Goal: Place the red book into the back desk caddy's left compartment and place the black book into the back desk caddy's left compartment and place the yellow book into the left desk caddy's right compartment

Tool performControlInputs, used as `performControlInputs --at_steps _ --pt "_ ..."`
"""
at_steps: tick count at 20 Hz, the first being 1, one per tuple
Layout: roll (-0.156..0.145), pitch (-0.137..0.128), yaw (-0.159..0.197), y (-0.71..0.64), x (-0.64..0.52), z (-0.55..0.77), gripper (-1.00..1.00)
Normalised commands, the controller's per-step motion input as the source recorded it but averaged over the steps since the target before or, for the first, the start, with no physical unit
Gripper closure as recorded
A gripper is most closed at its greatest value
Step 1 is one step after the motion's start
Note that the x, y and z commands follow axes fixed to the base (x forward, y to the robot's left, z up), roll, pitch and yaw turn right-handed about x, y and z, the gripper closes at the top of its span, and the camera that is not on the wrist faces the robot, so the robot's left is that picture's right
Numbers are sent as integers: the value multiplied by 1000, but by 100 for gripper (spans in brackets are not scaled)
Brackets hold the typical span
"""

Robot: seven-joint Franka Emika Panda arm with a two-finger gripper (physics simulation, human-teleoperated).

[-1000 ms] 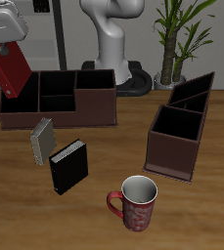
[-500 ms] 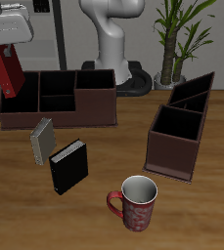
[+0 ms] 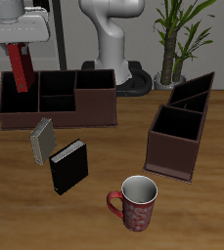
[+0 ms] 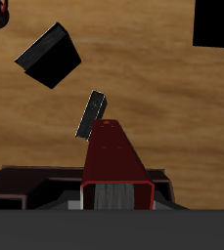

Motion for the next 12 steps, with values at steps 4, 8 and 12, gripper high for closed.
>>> performControlInputs --at_steps 4,8,12 --pt "23 80 -61 37 -376 -149 100" --pt "32 63 -96 -197 -475 -44 100" --pt "44 54 -47 -245 -400 12 100"
